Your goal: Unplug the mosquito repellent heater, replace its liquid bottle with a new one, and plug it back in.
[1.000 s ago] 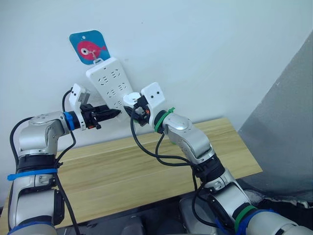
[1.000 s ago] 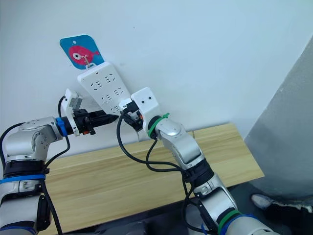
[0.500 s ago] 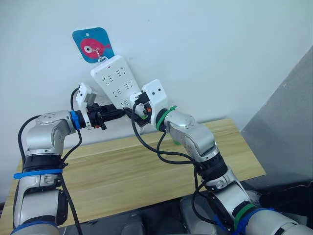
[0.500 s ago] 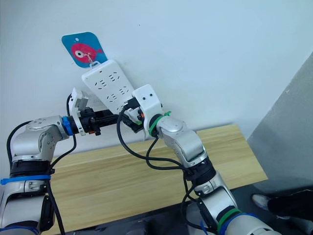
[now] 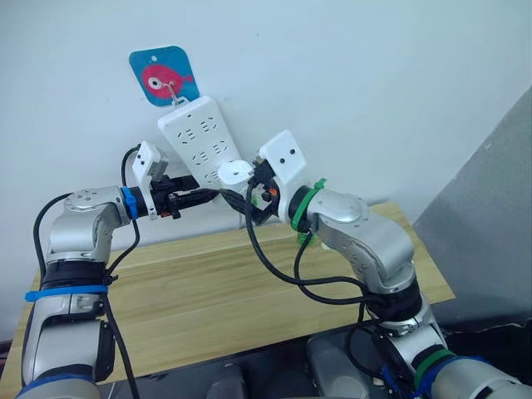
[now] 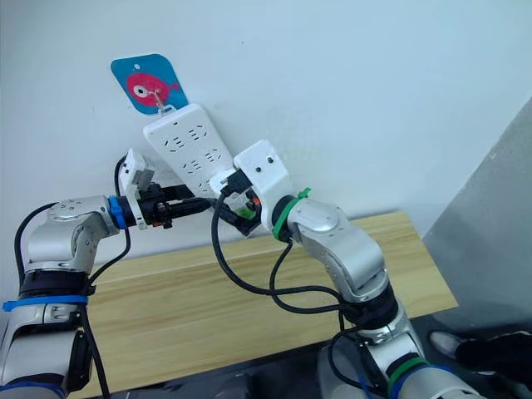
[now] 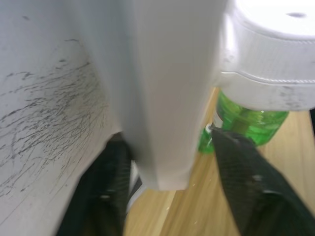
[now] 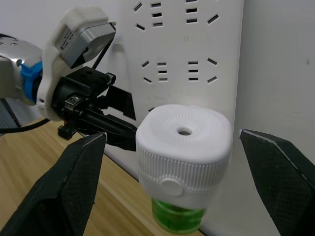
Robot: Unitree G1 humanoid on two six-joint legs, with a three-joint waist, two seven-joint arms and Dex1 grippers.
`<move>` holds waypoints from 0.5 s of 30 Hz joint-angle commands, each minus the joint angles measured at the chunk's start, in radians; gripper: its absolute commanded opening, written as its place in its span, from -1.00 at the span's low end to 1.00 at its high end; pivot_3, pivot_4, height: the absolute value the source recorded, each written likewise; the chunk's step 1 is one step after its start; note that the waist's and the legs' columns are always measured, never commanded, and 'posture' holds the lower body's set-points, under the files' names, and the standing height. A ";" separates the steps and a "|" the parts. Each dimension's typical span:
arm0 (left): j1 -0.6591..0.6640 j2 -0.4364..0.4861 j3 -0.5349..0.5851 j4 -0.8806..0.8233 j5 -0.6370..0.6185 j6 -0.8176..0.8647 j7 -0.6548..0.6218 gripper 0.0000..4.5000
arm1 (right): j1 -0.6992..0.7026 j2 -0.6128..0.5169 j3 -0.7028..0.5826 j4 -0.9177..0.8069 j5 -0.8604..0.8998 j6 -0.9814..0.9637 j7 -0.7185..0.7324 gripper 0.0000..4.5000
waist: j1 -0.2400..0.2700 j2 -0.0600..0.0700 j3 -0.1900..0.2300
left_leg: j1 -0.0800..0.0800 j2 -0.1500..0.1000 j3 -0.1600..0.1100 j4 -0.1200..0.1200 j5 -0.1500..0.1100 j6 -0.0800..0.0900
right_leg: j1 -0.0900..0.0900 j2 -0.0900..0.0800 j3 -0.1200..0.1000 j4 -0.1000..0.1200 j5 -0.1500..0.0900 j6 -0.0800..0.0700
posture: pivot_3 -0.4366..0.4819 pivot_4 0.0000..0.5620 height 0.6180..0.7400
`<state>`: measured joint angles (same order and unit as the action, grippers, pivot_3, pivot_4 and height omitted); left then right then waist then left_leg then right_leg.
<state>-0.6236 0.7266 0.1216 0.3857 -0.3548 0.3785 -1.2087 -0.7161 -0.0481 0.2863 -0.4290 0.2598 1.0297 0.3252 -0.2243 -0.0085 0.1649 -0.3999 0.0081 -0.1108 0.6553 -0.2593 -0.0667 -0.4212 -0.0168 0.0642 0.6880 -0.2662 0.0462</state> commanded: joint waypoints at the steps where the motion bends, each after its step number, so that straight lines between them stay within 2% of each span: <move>1: 0.013 0.036 0.016 -0.001 0.011 -0.063 -0.011 0.70 | 0.002 -0.036 -0.041 -0.065 0.026 -0.017 0.027 1.00 | 0.000 0.000 0.000 | 0.000 0.000 0.000 0.000 0.000 0.000 | 0.000 0.000 0.000 0.000 0.000 0.000 | -0.52 -0.55 0.67; 3: 0.038 0.066 0.029 -0.003 0.017 -0.089 -0.016 0.98 | 0.010 -0.083 -0.040 -0.078 0.028 -0.046 0.058 1.00 | 0.000 0.000 0.000 | 0.000 0.000 0.000 0.000 0.000 0.000 | 0.000 0.000 0.000 0.000 0.000 0.000 | -0.51 -0.56 0.67; 10: 0.144 0.189 0.083 0.006 0.017 -0.186 -0.061 0.98 | 0.063 -0.196 -0.022 -0.126 0.057 -0.175 0.179 1.00 | -0.002 0.000 0.000 | 0.000 0.001 0.001 -0.001 0.000 0.000 | 0.000 0.000 0.000 0.000 0.000 0.000 | -0.43 -0.61 0.67; 15: 0.201 0.254 0.114 0.020 0.024 -0.302 -0.100 0.98 | 0.087 -0.217 -0.013 -0.122 0.075 -0.256 0.245 1.00 | 0.007 -0.001 -0.001 | 0.001 0.001 0.000 -0.001 0.000 0.000 | 0.000 0.000 0.000 0.000 0.000 0.000 | -0.36 -0.63 0.67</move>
<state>-0.4208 0.9581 0.2044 0.4068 -0.3305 0.1190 -1.2966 -0.6209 -0.2672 0.2706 -0.5152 0.3163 0.8130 0.5489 -0.2169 -0.0094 0.1642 -0.3990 0.0091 -0.1104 0.6541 -0.2592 -0.0668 -0.4213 -0.0163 0.0639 0.6886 -0.2662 0.0462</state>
